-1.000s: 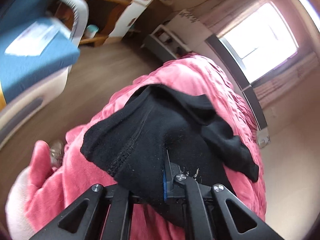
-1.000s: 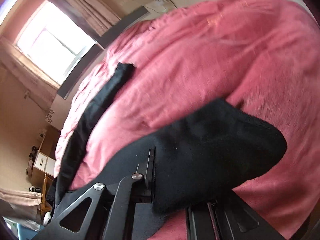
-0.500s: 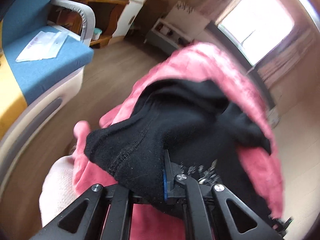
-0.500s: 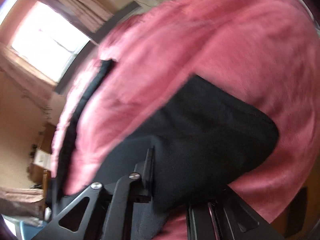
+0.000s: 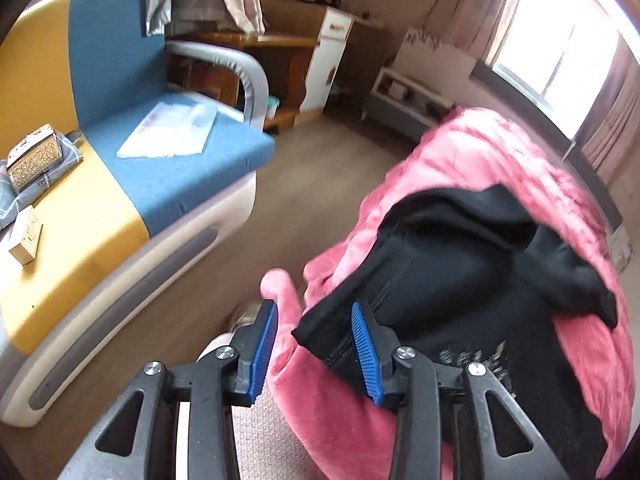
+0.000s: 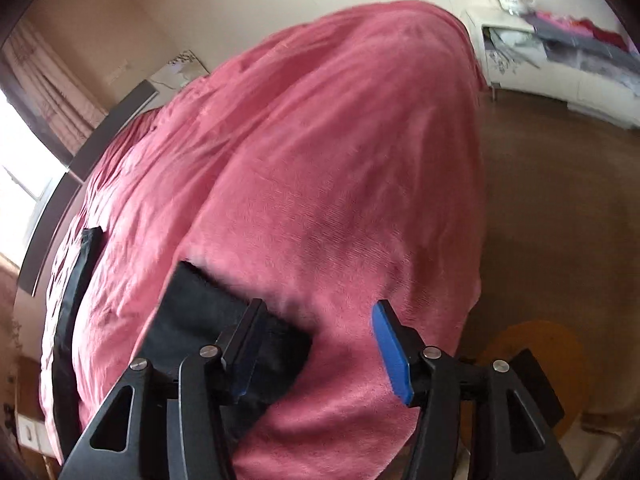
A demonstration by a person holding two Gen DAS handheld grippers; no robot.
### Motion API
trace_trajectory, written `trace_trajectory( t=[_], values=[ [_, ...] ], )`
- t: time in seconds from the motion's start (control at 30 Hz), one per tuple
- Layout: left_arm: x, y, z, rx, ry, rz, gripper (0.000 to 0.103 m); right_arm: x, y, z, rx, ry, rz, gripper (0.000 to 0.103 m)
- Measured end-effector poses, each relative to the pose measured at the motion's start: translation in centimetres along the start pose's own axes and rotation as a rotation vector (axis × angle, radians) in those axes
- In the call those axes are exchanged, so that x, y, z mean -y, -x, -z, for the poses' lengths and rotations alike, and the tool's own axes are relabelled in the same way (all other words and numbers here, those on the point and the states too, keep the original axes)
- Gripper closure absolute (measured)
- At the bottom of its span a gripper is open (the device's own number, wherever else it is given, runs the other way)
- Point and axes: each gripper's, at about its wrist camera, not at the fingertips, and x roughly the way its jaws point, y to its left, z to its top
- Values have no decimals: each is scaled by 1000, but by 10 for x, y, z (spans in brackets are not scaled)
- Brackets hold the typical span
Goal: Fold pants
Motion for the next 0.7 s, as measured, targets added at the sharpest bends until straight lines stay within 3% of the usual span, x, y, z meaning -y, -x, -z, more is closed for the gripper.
trace_trajectory(
  t=[0.07,0.2,0.27,0.4,0.5,0.57,0.7],
  values=[
    [6,7,-1,24,-11,46,64,-20,6,4,18,70,-26,46],
    [35,6,-5,30,-100,141,64,-86,16,37,31,350,-127,46],
    [64,-4,-4,1,-186,181,63,-115,16,56,3,472,-184,45],
    [119,-26,-7,-66,-316,200,50,-166,10,107,-89,659,-314,45],
    [158,-48,-12,-99,-386,206,49,-192,-5,144,-129,746,-320,45],
    [184,-65,-18,-90,-429,161,48,-200,-14,161,-142,788,-305,44],
    [219,-93,-31,-101,-450,159,48,-205,-14,186,-102,887,-249,36]
  ],
)
